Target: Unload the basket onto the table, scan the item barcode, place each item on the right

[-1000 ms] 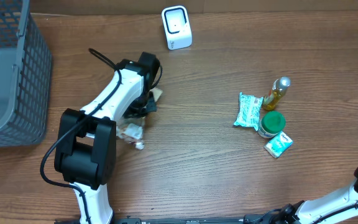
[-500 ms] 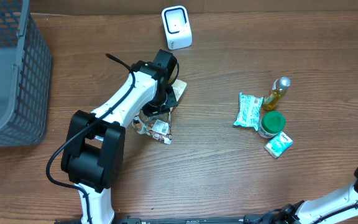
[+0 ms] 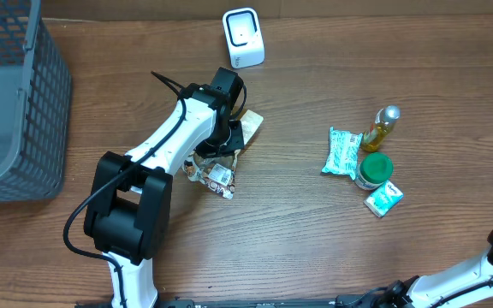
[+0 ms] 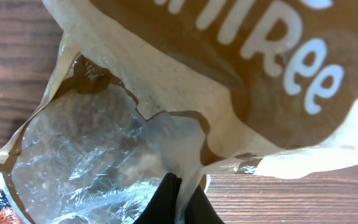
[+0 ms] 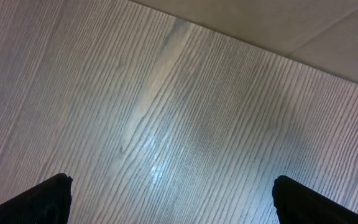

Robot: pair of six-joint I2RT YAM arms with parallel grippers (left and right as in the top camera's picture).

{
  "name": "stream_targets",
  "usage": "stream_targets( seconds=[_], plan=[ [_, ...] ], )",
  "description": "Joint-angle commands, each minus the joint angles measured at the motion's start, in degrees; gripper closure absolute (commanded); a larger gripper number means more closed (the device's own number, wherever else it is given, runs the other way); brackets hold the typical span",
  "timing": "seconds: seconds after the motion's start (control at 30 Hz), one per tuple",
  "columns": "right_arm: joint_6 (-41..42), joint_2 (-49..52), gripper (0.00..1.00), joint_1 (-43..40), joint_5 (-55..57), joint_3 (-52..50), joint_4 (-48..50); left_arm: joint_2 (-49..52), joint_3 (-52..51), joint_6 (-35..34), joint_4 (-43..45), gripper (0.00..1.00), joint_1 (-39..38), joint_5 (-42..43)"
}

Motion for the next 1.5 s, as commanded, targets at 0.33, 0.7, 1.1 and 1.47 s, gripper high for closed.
stream_targets(
  seconds=[0.33,0.7,1.1,1.47],
  plan=[
    [0.0,-0.8,0.0,0.0,0.4,0.5,0.2,0.2,1.2,11.0,-1.0,0.52,-1.2,0.9],
    [0.0,-0.8,0.0,0.0,0.4,0.5,0.2,-0.2,2.6,12.2,-2.7,0.86,-4.1,-6.5],
    [0.0,-0.8,0.0,0.0,0.4,0.5,0.2,-10.3,16.8,11.3,-7.5,0.72,4.5,-8.0],
    [0.0,-0.8,0.0,0.0,0.4,0.5,0.2,-11.1,16.6,11.3,-12.5,0.45,16.8,-8.5]
  ],
)
